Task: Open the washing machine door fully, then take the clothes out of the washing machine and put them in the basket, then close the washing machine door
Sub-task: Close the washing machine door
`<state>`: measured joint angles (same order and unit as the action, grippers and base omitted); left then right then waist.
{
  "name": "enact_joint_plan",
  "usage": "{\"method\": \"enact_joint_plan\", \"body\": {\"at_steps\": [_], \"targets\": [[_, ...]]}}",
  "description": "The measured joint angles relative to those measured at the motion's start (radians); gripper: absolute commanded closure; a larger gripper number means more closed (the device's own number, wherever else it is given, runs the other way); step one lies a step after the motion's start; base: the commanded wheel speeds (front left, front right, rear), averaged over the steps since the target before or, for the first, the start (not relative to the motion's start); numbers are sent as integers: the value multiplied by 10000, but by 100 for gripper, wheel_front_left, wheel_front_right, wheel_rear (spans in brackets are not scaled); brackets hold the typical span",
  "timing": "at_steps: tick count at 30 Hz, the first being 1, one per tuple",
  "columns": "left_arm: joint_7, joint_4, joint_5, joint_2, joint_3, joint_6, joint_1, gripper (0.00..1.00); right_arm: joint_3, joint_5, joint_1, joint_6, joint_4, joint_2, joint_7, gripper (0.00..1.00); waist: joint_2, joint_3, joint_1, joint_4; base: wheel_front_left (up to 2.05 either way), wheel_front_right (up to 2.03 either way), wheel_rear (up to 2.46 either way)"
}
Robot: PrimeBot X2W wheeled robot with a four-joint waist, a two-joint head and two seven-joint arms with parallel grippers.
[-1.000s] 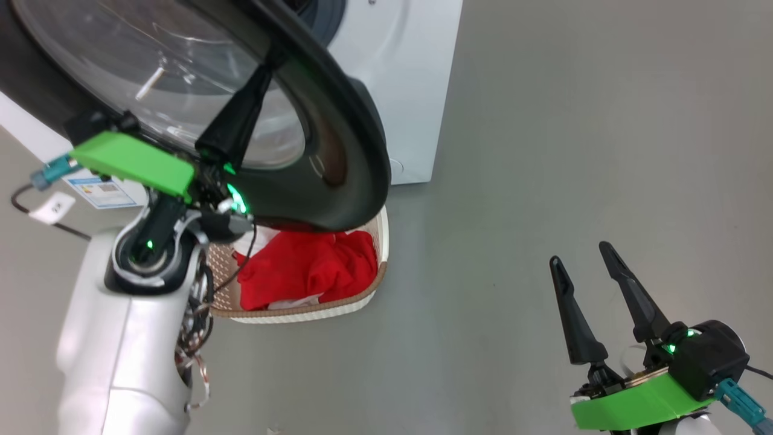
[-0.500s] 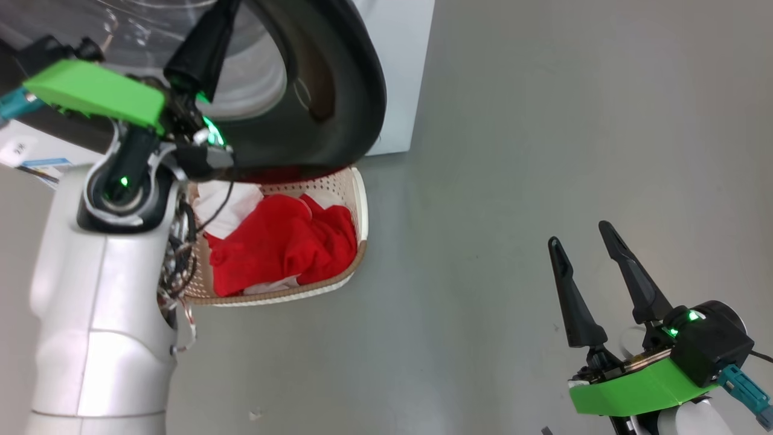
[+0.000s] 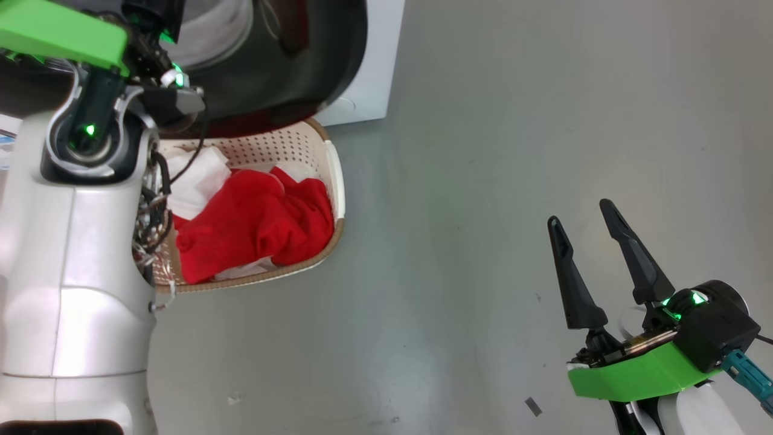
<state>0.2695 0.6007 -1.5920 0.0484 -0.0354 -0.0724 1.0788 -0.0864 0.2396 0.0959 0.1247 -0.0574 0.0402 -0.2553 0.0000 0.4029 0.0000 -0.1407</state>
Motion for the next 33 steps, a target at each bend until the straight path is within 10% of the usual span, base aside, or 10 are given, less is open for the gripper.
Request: {"method": "enact_joint_plan", "body": {"at_steps": [24,26,33], "targets": [[339,-59,84,2,-142,-437,-159,100,79,71,106,0,48,0,0,0,0,-134,0,-99,0,0,0],[309,-290,119,0,-217,-437,-538,0,136,71,105,0,63,4,0,0,0,-234,0,-34,0,0,0],[-853,-1302,1877,414,-897,-439,-1933,0,307,71,86,0,151,8,0,0,0,-666,0,224,0,0,0]]}}
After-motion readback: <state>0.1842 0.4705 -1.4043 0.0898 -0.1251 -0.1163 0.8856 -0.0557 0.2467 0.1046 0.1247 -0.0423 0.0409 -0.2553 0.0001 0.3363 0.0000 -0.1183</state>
